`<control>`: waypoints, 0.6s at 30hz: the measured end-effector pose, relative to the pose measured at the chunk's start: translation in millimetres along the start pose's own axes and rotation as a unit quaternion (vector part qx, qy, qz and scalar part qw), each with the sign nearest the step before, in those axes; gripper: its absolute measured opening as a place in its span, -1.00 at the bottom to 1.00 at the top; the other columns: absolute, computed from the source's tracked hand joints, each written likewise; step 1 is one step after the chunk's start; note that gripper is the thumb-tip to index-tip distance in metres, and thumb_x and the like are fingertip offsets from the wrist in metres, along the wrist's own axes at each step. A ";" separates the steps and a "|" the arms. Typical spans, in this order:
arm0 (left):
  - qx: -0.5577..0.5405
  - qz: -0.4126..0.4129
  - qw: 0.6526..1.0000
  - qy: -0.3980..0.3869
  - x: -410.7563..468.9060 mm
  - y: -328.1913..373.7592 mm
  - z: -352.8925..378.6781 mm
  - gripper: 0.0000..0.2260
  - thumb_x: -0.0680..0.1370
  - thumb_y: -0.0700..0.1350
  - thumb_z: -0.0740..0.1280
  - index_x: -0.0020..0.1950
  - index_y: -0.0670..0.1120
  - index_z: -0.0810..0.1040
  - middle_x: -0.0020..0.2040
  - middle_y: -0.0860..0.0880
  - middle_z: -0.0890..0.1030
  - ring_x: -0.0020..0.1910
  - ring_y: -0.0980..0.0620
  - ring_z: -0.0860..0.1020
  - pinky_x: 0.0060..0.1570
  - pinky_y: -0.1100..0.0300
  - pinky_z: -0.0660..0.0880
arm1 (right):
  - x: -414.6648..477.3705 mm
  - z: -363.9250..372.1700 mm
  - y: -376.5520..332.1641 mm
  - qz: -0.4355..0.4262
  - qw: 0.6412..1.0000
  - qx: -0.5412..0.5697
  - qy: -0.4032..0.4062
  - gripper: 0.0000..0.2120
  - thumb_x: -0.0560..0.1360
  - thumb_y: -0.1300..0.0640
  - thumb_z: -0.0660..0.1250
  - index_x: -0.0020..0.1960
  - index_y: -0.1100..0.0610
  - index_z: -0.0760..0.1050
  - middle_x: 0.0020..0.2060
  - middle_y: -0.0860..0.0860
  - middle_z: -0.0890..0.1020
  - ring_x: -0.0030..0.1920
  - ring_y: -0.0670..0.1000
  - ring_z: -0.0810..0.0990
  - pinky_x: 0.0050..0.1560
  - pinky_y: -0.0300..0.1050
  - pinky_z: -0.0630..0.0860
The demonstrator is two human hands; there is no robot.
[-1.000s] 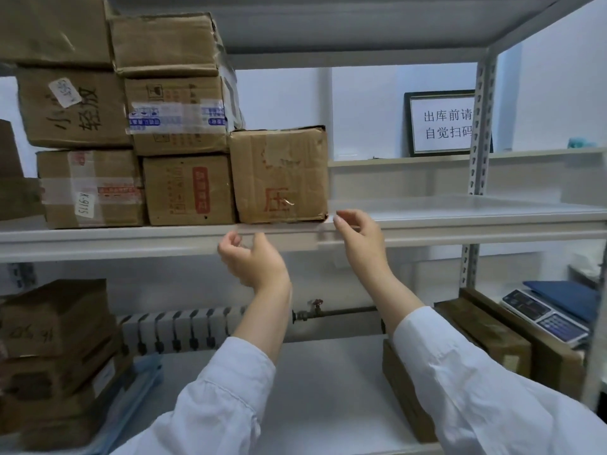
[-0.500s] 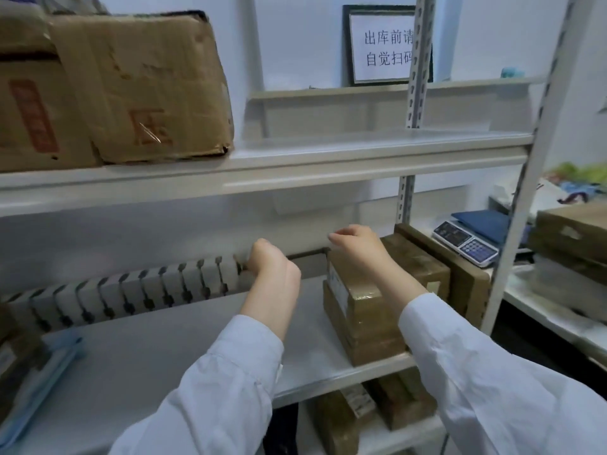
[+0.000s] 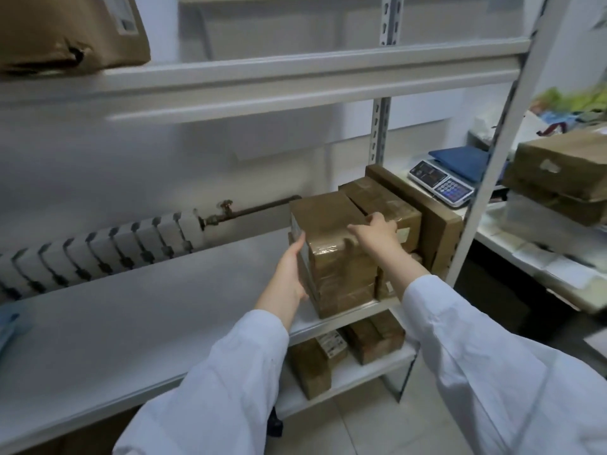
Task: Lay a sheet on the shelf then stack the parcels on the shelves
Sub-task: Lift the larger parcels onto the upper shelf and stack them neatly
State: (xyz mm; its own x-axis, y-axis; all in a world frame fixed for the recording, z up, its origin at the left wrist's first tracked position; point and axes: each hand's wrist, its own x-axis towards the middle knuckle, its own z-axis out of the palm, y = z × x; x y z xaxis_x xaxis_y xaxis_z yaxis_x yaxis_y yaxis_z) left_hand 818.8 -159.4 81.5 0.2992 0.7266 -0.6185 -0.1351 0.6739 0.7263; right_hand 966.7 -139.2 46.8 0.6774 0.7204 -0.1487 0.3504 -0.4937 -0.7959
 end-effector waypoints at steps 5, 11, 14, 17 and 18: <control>0.022 -0.030 0.998 -0.052 47.9 -10.9 -12.8 -0.35 0.41 0.35 0.28 0.25 -0.14 0.41 0.17 -0.22 0.54 0.33 -0.27 0.37 0.23 -0.16 0.29 | 10.1 4.1 12.9 -0.013 1.000 0.024 -0.009 -0.41 0.49 -0.11 0.27 0.42 0.15 0.27 0.38 0.17 0.33 0.31 0.23 0.39 0.29 0.19 0.40; -0.043 -0.004 0.998 -0.040 84.4 -13.5 -28.3 -0.57 0.37 0.26 0.33 0.03 -0.04 0.56 0.10 -0.16 0.61 0.19 -0.22 0.49 0.33 -0.23 0.25 | 16.0 6.5 12.8 0.024 0.974 0.223 -0.034 -0.48 0.47 -0.20 0.21 0.22 0.16 0.51 0.15 0.09 0.58 0.15 0.14 0.54 0.25 0.13 0.45; -0.125 0.014 0.992 -0.018 89.4 -13.0 -42.6 -0.60 0.40 0.24 0.29 0.05 -0.03 0.53 0.07 -0.16 0.61 0.15 -0.19 0.52 0.30 -0.17 0.32 | 27.1 14.9 16.7 0.075 0.967 0.243 -0.033 -0.61 0.56 -0.04 0.14 0.17 0.21 0.54 0.10 0.14 0.58 0.13 0.17 0.53 0.23 0.04 0.44; -0.179 0.035 0.983 0.007 91.5 -11.7 -54.7 -0.53 0.42 0.27 0.26 0.16 -0.02 0.49 0.11 -0.17 0.59 0.13 -0.19 0.53 0.25 -0.12 0.40 | 26.3 27.2 24.2 0.105 0.986 0.115 -0.055 -0.65 0.57 0.13 0.13 0.27 0.25 0.45 0.17 0.21 0.54 0.20 0.22 0.50 0.16 0.00 0.41; -0.187 0.040 0.982 0.011 93.1 -11.5 -57.3 -0.51 0.42 0.28 0.25 0.19 -0.01 0.48 0.13 -0.18 0.58 0.13 -0.18 0.52 0.24 -0.11 0.40 | 26.8 33.1 28.1 0.113 0.988 0.083 -0.069 -0.62 0.55 0.13 0.14 0.32 0.24 0.41 0.21 0.21 0.52 0.22 0.22 0.49 0.17 0.00 0.41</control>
State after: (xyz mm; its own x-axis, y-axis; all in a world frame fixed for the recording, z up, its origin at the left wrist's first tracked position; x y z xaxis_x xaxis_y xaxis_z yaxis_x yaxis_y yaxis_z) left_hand 794.1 -91.8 -1.5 0.2529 0.7792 -0.5736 -0.4956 0.6134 0.6148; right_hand 973.3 -117.6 1.0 0.6283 0.6654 -0.4030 0.0813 -0.5714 -0.8166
